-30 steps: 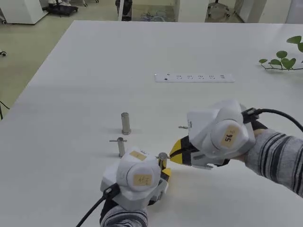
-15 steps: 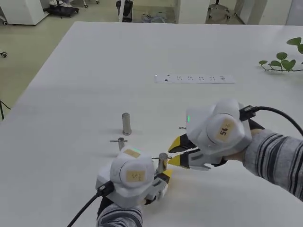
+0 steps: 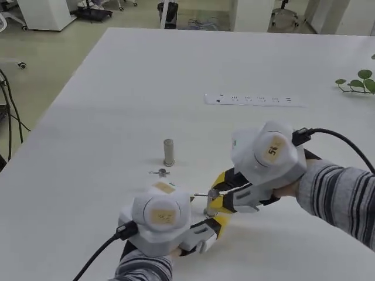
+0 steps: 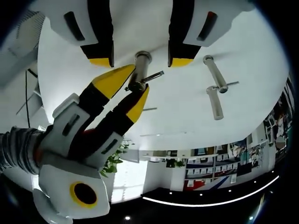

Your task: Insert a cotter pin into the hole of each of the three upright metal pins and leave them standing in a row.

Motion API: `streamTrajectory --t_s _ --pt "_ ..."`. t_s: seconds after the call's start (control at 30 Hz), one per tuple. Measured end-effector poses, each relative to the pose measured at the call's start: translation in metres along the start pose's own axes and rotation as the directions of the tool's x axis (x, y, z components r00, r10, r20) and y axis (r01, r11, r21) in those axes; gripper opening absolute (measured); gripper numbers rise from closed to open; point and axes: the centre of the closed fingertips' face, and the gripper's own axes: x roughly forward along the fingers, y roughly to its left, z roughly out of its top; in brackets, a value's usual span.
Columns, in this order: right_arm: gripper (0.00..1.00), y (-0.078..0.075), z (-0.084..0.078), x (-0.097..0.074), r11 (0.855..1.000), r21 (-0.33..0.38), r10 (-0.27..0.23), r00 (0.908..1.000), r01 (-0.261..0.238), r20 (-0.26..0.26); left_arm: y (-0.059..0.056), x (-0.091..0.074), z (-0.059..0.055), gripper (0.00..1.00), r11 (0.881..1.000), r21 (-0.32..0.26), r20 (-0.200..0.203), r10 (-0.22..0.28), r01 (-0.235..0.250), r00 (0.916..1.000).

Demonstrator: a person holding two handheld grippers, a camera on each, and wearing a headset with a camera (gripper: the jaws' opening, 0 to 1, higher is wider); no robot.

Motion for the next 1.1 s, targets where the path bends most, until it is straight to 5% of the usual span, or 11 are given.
streamTrajectory --t_s 0.77,1.1 --pt "0.09 0.002 -0.001 0.011 0.997 0.062 0.036 0.9993 -0.037 0.013 0.004 -0.033 0.008 0.6 0.997 0.069 0.011 -0.019 0.018 0.9998" --pt "0.09 -0.011 0.007 0.01 0.999 0.035 0.03 0.9995 -0.03 -0.01 0.011 -0.047 0.006 0.68 0.998 0.07 0.019 -0.007 0.006 0.9998"
